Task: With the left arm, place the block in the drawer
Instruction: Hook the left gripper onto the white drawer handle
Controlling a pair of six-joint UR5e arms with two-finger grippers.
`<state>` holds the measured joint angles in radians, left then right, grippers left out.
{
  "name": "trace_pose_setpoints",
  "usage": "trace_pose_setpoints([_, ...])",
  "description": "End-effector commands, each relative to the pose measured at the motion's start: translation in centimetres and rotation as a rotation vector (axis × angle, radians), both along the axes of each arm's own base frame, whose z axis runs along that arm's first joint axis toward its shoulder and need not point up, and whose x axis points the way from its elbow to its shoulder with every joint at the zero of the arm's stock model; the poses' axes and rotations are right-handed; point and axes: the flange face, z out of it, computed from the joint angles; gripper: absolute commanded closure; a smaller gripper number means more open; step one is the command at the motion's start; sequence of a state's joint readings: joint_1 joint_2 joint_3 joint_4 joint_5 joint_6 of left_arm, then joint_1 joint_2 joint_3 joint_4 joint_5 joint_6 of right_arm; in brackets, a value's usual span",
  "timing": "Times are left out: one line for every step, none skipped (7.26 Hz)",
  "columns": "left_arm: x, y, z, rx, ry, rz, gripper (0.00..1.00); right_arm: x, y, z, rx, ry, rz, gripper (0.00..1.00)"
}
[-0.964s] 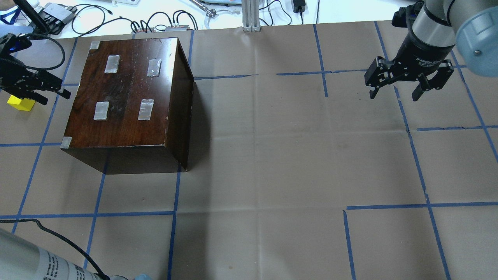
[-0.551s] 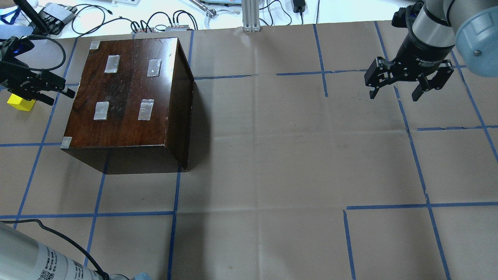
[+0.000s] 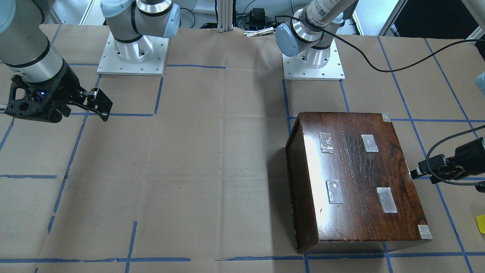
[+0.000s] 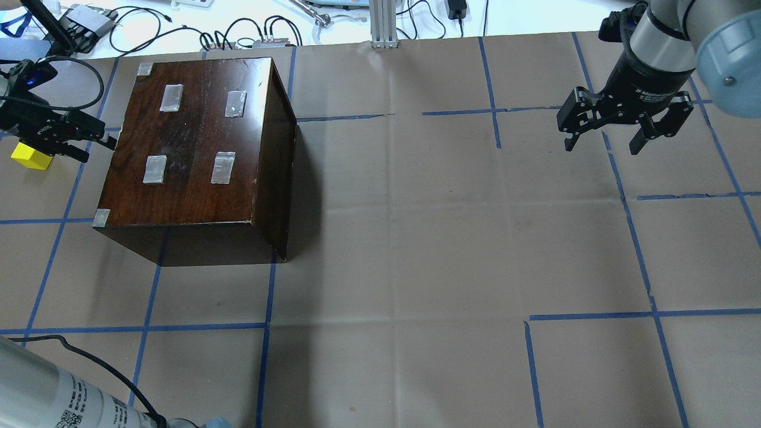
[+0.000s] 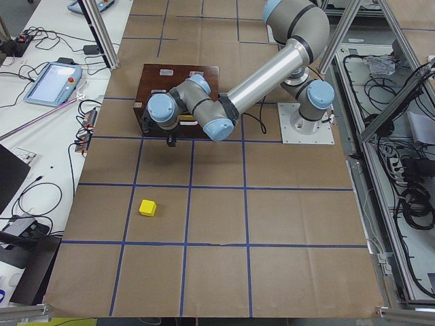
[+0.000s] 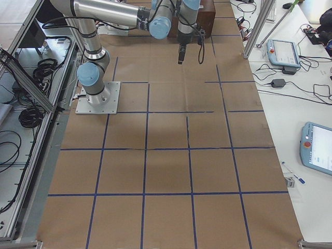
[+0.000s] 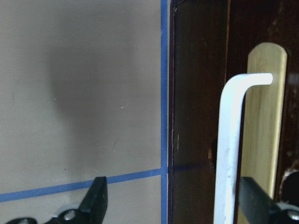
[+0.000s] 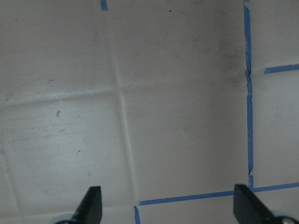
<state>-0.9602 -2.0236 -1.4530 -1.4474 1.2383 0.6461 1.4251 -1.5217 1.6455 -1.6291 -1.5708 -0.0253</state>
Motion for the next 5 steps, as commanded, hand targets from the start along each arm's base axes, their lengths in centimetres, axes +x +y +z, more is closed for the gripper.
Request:
trace_pose_setpoints([-0.04, -0.24, -0.59, -0.003, 0.019, 0.003, 0.01, 0.0, 0.01, -0.02, 0.0, 0.0, 0.001, 0.0])
trace_pose_setpoints([-0.16, -0.2, -0.99, 0.004, 0.022, 0.001, 0.01, 0.0, 0.01, -0.02, 0.0, 0.0, -0.001, 0.0])
trace_pose_setpoints([-0.27, -0.21, -1.06, 0.006, 0.023, -0.001, 0.01, 0.0, 0.01, -0.02, 0.0, 0.0, 0.001, 0.0])
trace_pose_setpoints([-0.39, -0.23, -1.22, 0.008, 0.026, -0.002, 0.01, 0.0, 0.01, -0.02, 0.0, 0.0, -0.001, 0.0])
trace_pose_setpoints([-0.46, -0.27, -1.32, 0.01, 0.026, -0.004, 0.01, 0.0, 0.01, -0.02, 0.0, 0.0, 0.001, 0.0])
